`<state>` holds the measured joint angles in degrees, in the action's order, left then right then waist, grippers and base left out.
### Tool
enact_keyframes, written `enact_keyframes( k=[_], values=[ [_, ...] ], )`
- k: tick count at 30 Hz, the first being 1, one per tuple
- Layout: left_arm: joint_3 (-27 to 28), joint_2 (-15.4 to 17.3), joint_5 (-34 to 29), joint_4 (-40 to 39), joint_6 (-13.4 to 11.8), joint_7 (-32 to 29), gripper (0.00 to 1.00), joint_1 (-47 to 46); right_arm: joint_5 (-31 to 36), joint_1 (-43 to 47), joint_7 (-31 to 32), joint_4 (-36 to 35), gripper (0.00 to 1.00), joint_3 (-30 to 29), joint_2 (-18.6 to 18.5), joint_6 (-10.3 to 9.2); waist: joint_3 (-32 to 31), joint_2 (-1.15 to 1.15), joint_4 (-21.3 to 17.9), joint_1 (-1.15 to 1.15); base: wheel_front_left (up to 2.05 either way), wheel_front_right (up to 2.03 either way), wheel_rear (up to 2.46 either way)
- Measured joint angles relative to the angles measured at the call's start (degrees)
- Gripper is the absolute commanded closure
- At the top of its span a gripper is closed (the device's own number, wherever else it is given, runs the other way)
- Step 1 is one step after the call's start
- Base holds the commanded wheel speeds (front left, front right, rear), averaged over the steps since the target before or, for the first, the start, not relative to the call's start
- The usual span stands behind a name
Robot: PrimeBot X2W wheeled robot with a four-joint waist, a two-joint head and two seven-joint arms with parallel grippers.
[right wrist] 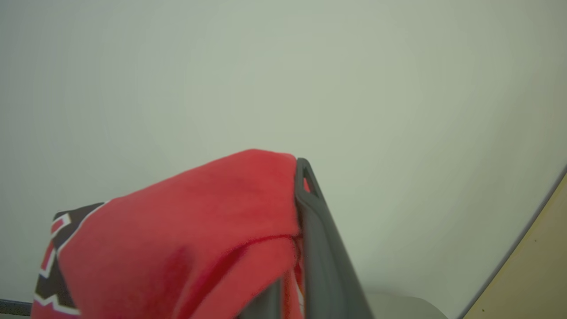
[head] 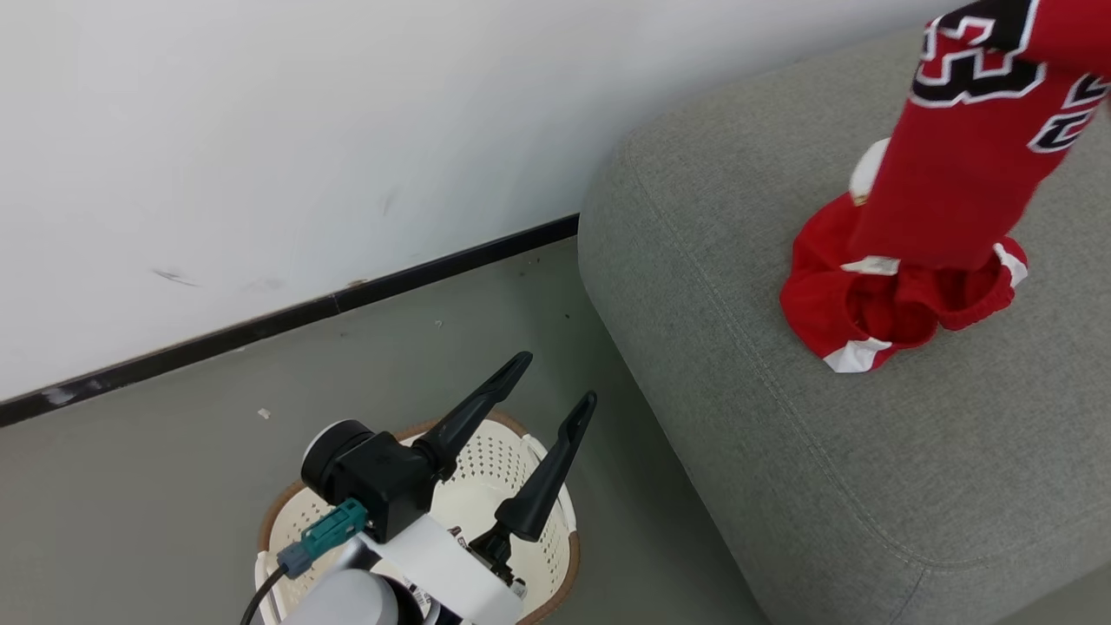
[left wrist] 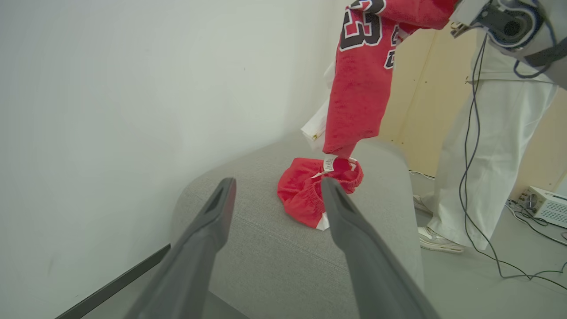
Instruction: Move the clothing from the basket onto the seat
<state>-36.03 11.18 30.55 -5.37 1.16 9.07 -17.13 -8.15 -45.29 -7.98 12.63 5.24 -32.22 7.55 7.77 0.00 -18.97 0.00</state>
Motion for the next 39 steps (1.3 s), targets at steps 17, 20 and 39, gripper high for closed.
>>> enact_keyframes(
  k=[17,20,39],
  values=[
    [-0.42,1.2,-2.83,-5.98,-1.02,-3.05,0.0,-2.93,-0.23,-0.58,2.01,16.92,1.0,-5.26,-1.55,0.0,6.61,0.0,2.33,0.0,0.0,0.0,0.0],
    [-0.65,1.24,-2.96,-6.77,-1.03,-3.55,0.0,-4.0,-0.23,2.82,1.92,20.02,1.0,-4.63,1.09,0.0,7.9,0.0,2.84,0.0,0.0,0.0,0.0],
    [-0.59,1.14,-3.54,-7.79,-1.03,-4.99,0.0,-7.17,0.91,5.12,-4.08,30.31,0.34,-8.03,6.84,0.0,14.97,0.0,4.51,0.01,0.0,0.0,0.0]
  ],
)
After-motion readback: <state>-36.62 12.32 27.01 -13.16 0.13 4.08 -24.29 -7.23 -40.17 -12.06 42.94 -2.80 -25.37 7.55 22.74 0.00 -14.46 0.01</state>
